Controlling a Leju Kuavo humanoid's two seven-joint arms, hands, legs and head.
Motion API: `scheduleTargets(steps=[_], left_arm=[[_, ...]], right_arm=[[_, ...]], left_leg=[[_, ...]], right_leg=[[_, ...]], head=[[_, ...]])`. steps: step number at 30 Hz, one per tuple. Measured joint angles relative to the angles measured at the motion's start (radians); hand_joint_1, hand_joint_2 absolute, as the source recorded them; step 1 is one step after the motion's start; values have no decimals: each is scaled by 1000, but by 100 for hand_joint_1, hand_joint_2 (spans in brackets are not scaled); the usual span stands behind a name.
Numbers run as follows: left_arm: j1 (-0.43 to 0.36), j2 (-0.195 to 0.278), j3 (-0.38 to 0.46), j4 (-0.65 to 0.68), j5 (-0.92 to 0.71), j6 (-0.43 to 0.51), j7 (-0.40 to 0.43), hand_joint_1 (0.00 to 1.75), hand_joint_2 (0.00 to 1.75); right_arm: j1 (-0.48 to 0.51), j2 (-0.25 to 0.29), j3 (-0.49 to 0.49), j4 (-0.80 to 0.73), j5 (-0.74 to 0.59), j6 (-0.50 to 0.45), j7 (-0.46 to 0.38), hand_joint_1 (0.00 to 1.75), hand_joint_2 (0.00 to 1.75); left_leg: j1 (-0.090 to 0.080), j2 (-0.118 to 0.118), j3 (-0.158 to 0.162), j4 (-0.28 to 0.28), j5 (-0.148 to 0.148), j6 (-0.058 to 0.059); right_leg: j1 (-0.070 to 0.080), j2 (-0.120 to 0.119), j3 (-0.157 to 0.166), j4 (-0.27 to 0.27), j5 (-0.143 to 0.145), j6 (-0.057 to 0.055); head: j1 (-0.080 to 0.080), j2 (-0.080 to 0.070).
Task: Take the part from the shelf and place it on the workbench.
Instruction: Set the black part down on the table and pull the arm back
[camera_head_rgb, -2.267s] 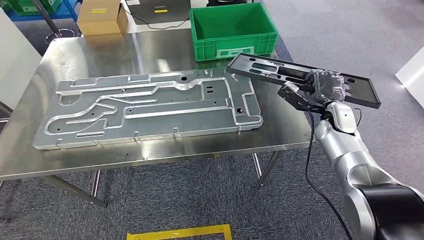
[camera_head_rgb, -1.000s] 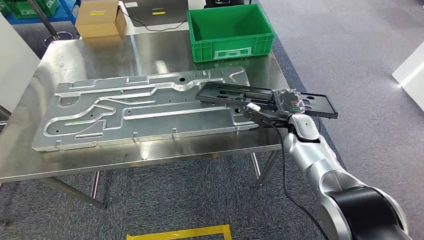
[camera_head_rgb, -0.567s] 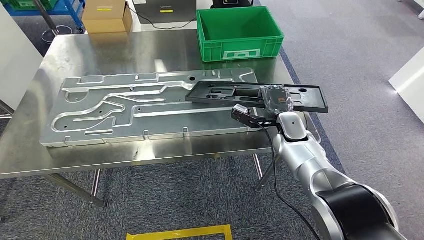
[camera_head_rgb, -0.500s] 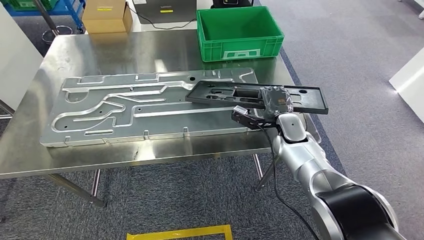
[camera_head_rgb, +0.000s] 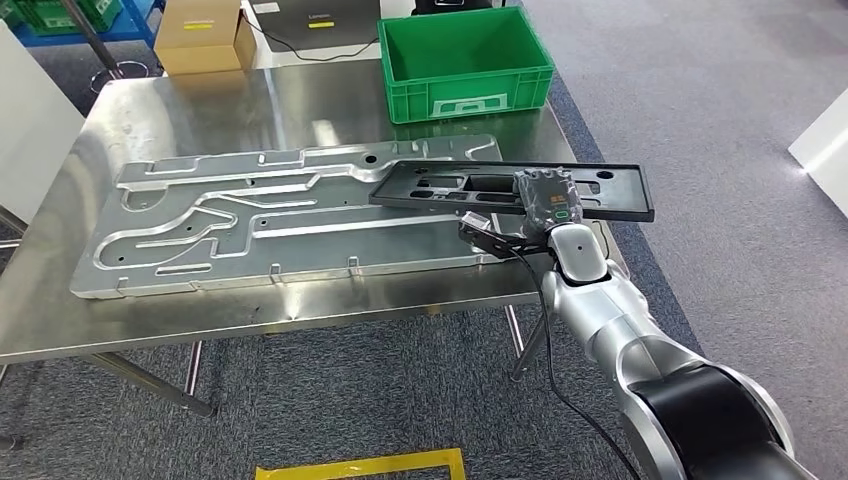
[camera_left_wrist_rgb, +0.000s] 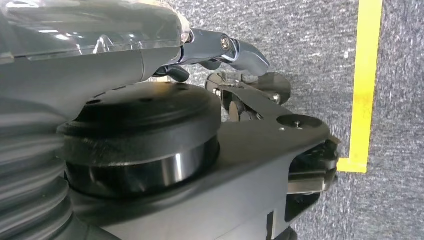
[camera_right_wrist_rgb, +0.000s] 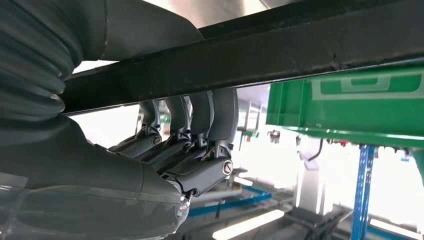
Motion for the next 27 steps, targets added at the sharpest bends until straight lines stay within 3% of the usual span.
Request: scheduleTargets(steps=[1, 3, 5, 9, 11, 13, 14, 15, 16, 18, 20, 22, 24, 25, 27], left_arm=[[0, 0, 0, 0, 1, 0, -1, 0, 175], [0, 1, 0, 0, 1, 0, -5, 0, 175], [0, 1, 0, 0, 2, -1, -8, 0, 175], [0, 1, 0, 0, 2, -2, -11, 0, 175], [-1, 0, 0, 0, 2, -2, -12, 0, 175], [-1, 0, 0, 0, 3, -2, -13, 0, 175], [0, 0, 0, 0, 3, -2, -13, 0, 175], [0, 0, 0, 0, 3, -2, -13, 0, 175], [0, 0, 0, 0, 3, -2, -13, 0, 175], [0, -1, 0, 0, 4, -2, -14, 0, 175], [-1, -1, 0, 0, 5, -2, -15, 0, 175], [0, -1, 0, 0, 8, -1, -16, 0, 175], [0, -1, 0, 0, 11, 0, -16, 0, 175], [0, -1, 0, 0, 12, 1, -17, 0, 175], [0, -1, 0, 0, 12, 2, -19, 0, 175]], right_arm=[[2, 0, 5, 0, 8, -13, 10, 175, 175], [3, 0, 14, 0, 22, -39, 28, 175, 175], [3, 0, 21, 0, 32, -56, 42, 175, 175], [2, -2, 31, 0, 47, -65, 60, 175, 175], [1, -5, 35, 0, 55, -68, 65, 175, 175], [3, -7, 39, 2, 62, -72, 66, 175, 175], [6, -7, 40, 3, 65, -74, 68, 175, 175], [7, -8, 41, 5, 67, -75, 71, 175, 175], [8, -8, 42, 6, 69, -76, 75, 175, 175], [4, -9, 42, 7, 73, -78, 81, 175, 175], [0, -10, 44, 7, 76, -81, 84, 175, 175], [-1, -12, 51, 7, 78, -88, 93, 175, 175], [-1, -14, 63, 6, 79, -96, 110, 175, 175], [-2, -15, 71, 5, 79, -99, 120, 175, 175], [-2, -18, 91, -2, 80, -102, 140, 175, 175]], left_leg=[[2, 0, 16, -39, 30, -1], [6, 1, 82, -177, 94, 0], [5, 0, 122, -264, 119, 8], [2, 1, 126, -277, 121, 34], [4, 3, 129, -283, 126, 45], [4, 3, 128, -283, 126, 49], [3, 3, 128, -283, 126, 49], [3, 2, 128, -282, 126, 49], [3, 1, 128, -282, 125, 49], [2, -1, 129, -280, 124, 45], [-1, -1, 128, -278, 122, 37], [-2, -1, 127, -279, 123, 27], [-2, 0, 123, -273, 116, 15], [-2, 0, 116, -254, 102, 11], [0, 1, 71, -151, 44, 4]], right_leg=[[-1, 1, 0, 2, -1, 2], [-1, 4, -1, 11, -7, 9], [3, 6, -5, 19, -12, 19], [-2, 8, -12, 32, -22, 40], [-5, 9, -48, 113, -71, 49], [-5, 9, -110, 241, -130, 55], [-5, 9, -130, 284, -141, 56], [-5, 8, -134, 290, -132, 56], [-5, 8, -118, 257, -106, 55], [-4, 8, -51, 124, -42, 47], [2, 9, -7, 32, -15, 38], [7, 10, -4, 18, -15, 30], [3, 10, -2, 13, -11, 19], [0, 9, 0, 9, -9, 13], [-2, 9, 1, 6, -7, 4]], head=[[0, 0], [0, 0], [1, 0], [1, 0], [3, 0], [4, 0], [4, 0], [4, 0], [4, 0], [4, 0], [3, 0], [2, 0], [2, 0], [2, 0], [0, 0]])
